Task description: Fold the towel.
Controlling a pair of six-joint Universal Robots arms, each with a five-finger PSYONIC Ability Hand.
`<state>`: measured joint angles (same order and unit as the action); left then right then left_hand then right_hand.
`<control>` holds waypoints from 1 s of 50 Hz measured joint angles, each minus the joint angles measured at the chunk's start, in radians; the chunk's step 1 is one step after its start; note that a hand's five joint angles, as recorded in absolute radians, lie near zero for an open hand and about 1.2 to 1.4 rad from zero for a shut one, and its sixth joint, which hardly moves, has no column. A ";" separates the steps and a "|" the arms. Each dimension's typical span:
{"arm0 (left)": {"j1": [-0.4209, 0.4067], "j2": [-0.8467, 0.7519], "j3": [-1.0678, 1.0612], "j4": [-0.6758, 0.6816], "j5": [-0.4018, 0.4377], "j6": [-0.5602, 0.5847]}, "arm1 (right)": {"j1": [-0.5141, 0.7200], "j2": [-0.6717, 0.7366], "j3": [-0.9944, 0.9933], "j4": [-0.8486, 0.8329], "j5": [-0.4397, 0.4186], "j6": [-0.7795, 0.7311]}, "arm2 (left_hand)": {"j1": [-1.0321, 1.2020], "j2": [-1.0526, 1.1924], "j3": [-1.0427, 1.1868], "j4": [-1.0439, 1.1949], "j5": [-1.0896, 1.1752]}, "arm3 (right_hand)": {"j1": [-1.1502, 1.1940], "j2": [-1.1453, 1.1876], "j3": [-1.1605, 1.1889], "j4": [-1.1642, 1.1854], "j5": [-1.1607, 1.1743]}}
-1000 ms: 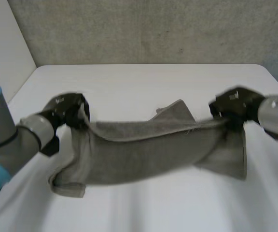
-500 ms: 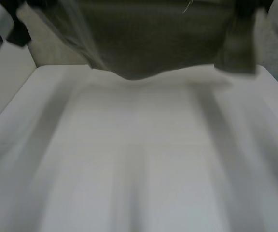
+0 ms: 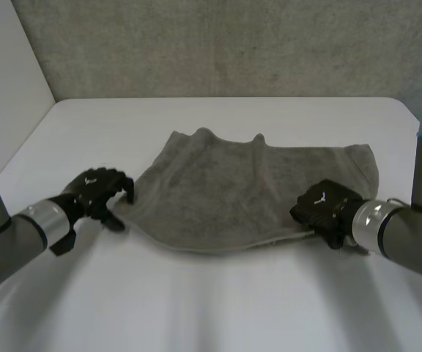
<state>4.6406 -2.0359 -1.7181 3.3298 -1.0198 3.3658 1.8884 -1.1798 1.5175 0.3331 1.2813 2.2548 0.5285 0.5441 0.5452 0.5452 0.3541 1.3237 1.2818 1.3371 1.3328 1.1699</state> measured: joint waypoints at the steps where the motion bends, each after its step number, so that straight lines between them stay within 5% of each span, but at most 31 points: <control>1: 0.008 0.006 -0.021 -0.002 -0.006 0.029 | 0.003 -0.007 0.023 -0.015 0.000 0.000 | -0.054 -0.056 -0.060 -0.059 -0.059 | 0.000 0.000 0.000 0.000 0.000; 4: 0.022 0.020 -0.057 -0.006 -0.018 0.074 | 0.008 -0.016 0.056 -0.035 0.001 0.002 | -0.222 -0.231 -0.232 -0.229 -0.237 | -0.034 -0.025 -0.033 -0.036 -0.039; 12: 0.029 0.094 -0.135 -0.005 -0.029 0.113 | 0.025 -0.025 0.107 -0.112 0.014 0.025 | -0.249 -0.273 -0.280 -0.276 -0.295 | -0.813 -0.779 -0.826 -0.819 -0.855; 25: -0.065 0.199 -0.227 0.076 -0.031 0.110 | 0.012 -0.107 0.207 -0.218 0.063 0.134 | -0.249 -0.273 -0.280 -0.276 -0.295 | -0.865 -0.824 -0.883 -0.888 -0.924; 35: -0.154 0.172 -0.254 0.235 -0.135 0.133 | 0.000 -0.227 0.357 -0.293 0.118 0.167 | -0.249 -0.271 -0.277 -0.274 -0.269 | -0.868 -0.824 -0.883 -0.888 -0.925; 50: -0.171 0.011 -0.198 0.250 -0.213 0.434 | -0.109 -0.299 0.449 -0.359 0.107 0.175 | -0.243 -0.262 -0.267 -0.266 -0.230 | -0.868 -0.824 -0.883 -0.888 -0.923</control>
<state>4.4699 -2.0253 -1.9164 3.5802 -1.2331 3.8000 1.7789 -1.4790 1.9670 -0.0255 1.3886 2.4298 0.2859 0.2817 0.2778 0.2792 0.1240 0.4558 0.4580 0.4539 0.4445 0.2469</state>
